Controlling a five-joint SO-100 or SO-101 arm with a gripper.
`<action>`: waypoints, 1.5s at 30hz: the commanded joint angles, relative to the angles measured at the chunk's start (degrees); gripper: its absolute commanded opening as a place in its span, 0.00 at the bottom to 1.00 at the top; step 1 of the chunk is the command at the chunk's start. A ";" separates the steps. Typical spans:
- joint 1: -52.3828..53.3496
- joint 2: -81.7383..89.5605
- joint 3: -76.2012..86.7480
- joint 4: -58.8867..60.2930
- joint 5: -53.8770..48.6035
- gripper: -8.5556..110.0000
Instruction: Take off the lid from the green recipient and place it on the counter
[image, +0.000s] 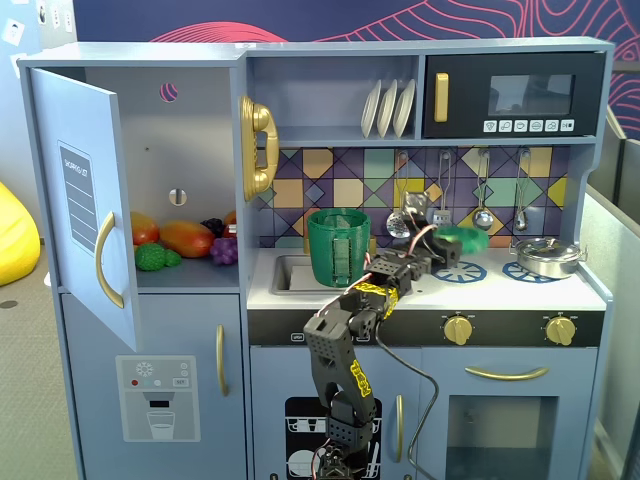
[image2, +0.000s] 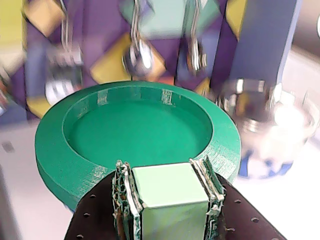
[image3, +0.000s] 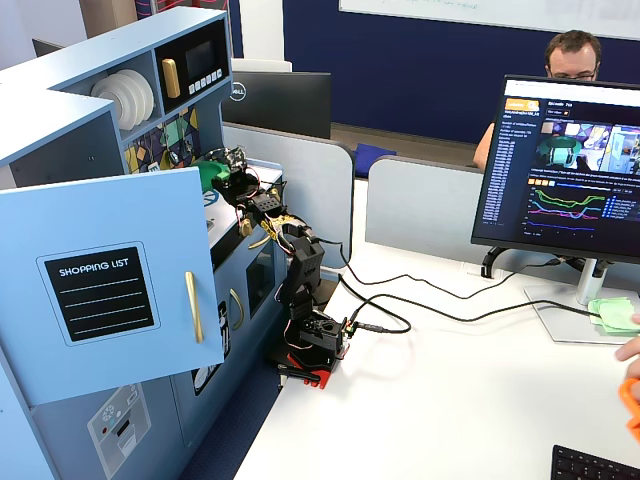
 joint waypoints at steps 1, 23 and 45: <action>0.88 -2.02 0.00 -4.92 1.05 0.07; 0.97 -8.09 8.88 -7.38 2.37 0.33; -8.00 36.65 10.28 46.85 0.79 0.31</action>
